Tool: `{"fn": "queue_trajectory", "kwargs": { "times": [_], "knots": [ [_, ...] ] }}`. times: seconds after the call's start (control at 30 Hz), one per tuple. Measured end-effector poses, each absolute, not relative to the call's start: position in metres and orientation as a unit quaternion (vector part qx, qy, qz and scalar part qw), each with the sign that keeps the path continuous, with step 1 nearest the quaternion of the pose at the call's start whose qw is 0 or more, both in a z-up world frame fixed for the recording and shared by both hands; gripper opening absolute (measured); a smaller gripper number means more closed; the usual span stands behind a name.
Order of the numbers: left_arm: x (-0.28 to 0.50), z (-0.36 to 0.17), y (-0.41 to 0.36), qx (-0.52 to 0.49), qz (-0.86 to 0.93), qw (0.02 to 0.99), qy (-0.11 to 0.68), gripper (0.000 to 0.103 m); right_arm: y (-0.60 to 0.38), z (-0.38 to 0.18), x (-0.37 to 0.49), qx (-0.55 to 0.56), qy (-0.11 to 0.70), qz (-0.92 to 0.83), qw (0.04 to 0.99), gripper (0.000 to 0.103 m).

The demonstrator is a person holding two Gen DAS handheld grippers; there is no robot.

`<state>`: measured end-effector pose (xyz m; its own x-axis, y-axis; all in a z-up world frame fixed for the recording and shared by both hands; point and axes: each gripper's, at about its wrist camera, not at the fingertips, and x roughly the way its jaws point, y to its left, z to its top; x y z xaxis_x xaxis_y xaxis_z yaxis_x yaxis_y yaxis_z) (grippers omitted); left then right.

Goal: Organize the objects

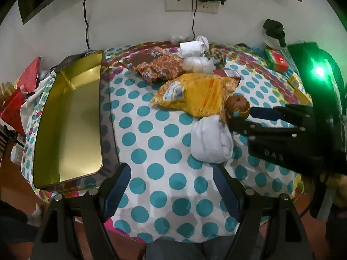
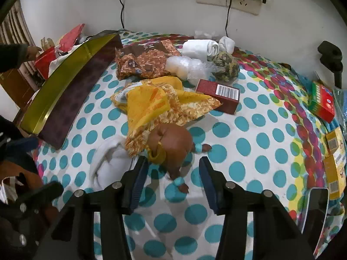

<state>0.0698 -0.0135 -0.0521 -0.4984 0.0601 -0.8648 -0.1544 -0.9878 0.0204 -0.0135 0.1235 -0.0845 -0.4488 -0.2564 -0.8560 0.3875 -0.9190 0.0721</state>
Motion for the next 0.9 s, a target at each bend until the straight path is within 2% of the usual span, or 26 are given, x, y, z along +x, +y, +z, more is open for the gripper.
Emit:
{"fn": "queue_trajectory", "kwargs": {
  "times": [0.13,0.23,0.63,0.9],
  "knots": [
    [0.070,-0.057,-0.014,-0.496,0.865,0.064,0.052,0.080,0.119,-0.093,-0.025,0.494,0.061,-0.847,0.186,0.046],
    [0.068,-0.061,-0.012,-0.498,0.863,0.075,0.048,0.080,0.117,-0.098,-0.030,0.492,0.056,-0.848,0.187,0.038],
    [0.050,-0.076,0.016,-0.522,0.846,0.098,0.037,0.080,0.165,-0.082,-0.013,0.473,0.012,-0.867,0.158,0.037],
    [0.039,-0.086,0.041,-0.510,0.852,0.085,0.082,0.080,0.189,-0.072,0.008,0.462,0.001,-0.874,0.150,0.037]
  ]
}}
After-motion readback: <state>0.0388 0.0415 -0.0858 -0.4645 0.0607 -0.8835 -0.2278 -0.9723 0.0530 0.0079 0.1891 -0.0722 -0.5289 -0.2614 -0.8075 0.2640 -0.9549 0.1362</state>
